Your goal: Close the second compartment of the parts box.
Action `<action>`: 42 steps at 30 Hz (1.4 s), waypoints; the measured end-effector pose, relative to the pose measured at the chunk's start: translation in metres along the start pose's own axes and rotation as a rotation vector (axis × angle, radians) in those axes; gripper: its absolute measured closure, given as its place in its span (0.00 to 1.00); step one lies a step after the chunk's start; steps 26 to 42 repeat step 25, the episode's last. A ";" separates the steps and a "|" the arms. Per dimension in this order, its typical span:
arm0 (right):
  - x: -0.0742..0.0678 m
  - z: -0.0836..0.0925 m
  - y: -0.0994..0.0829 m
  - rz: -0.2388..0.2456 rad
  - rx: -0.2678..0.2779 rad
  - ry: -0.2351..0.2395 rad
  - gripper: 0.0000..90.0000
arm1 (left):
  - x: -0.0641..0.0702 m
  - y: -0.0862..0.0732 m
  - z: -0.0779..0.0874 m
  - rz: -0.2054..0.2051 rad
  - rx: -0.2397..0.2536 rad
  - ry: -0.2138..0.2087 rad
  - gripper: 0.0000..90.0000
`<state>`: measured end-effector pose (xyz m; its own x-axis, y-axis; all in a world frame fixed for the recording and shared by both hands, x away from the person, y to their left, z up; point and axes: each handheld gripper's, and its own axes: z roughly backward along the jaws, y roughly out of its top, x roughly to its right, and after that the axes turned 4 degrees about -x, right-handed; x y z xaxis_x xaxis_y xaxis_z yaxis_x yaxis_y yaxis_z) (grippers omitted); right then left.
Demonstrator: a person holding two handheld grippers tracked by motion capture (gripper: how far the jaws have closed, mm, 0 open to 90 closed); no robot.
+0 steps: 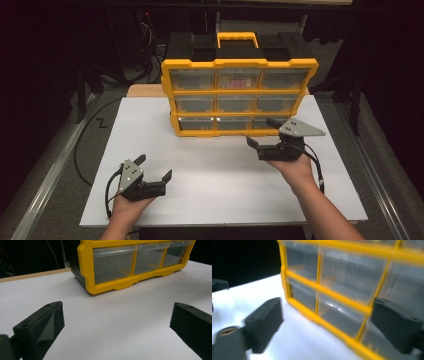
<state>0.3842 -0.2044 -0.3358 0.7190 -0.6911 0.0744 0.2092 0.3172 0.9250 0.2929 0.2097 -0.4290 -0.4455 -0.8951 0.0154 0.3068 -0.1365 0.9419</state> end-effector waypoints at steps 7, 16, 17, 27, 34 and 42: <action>0.006 0.021 -0.058 -0.040 -0.071 -0.019 0.01 | 0.001 -0.001 0.000 -0.008 -0.009 0.006 0.00; 0.017 0.054 -0.097 -0.129 -0.059 -0.067 0.01 | 0.003 -0.002 -0.005 -0.006 -0.036 0.007 0.00; 0.017 0.052 -0.097 -0.122 -0.055 -0.070 0.01 | 0.003 -0.002 -0.005 -0.007 -0.037 0.010 0.00; 0.007 0.046 -0.097 -0.065 -0.078 -0.053 0.01 | 0.004 -0.002 0.000 -0.001 -0.027 0.025 0.00; 0.007 0.046 -0.097 -0.065 -0.078 -0.053 0.01 | 0.004 -0.002 0.000 -0.001 -0.027 0.025 0.00; 0.007 0.046 -0.097 -0.065 -0.078 -0.053 0.01 | 0.004 -0.002 0.000 -0.001 -0.027 0.025 0.00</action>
